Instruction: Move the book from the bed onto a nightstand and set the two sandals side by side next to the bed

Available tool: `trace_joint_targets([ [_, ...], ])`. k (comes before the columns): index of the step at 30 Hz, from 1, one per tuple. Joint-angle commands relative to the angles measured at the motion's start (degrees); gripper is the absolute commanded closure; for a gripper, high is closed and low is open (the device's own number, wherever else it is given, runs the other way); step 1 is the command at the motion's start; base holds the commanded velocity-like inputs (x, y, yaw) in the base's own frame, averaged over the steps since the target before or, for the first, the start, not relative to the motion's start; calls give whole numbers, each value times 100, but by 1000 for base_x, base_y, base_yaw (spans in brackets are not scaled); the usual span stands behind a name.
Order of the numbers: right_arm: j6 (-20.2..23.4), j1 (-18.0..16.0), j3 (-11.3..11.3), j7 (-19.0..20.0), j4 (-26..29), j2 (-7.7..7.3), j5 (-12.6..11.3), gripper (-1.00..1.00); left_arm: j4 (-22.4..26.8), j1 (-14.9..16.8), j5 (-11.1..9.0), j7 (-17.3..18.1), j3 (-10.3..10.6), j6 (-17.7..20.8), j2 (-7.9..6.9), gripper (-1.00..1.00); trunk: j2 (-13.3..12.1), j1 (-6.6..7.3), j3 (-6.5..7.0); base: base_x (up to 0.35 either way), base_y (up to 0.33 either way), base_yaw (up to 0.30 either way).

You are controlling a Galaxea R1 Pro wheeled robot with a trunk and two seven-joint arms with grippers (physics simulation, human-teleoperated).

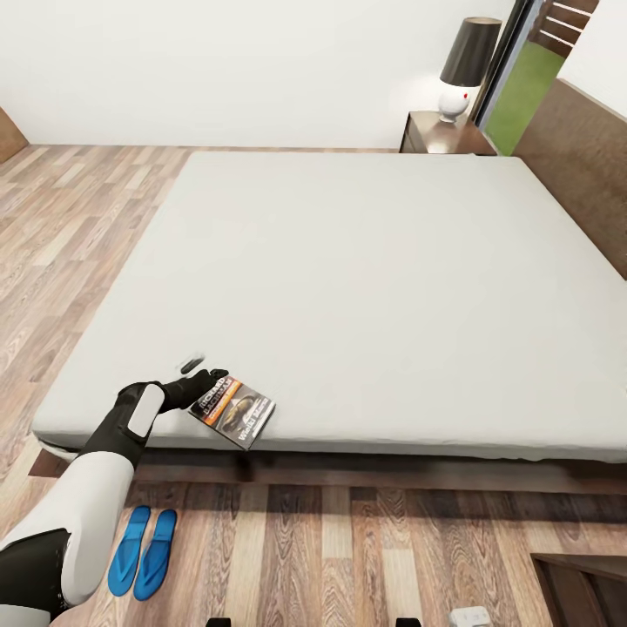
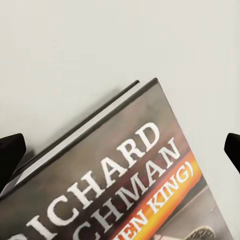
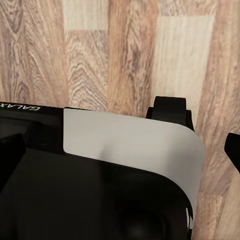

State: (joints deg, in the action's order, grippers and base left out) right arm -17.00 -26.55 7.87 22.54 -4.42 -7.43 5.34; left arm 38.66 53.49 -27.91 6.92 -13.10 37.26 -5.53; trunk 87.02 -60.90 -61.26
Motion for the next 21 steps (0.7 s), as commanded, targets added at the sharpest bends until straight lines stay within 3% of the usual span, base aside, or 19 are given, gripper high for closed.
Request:
trace_joint_targets([
  [1,-43,-8,48,5,-24,-4,55,-100,2,3,5,24,-24,35,2,-100,2,0,-3,0,0,0],
  [21,-41,-8,48,5,-24,-4,55,-100,2,3,5,27,-17,35,19,-100,2,0,-3,-25,-33,0],
])
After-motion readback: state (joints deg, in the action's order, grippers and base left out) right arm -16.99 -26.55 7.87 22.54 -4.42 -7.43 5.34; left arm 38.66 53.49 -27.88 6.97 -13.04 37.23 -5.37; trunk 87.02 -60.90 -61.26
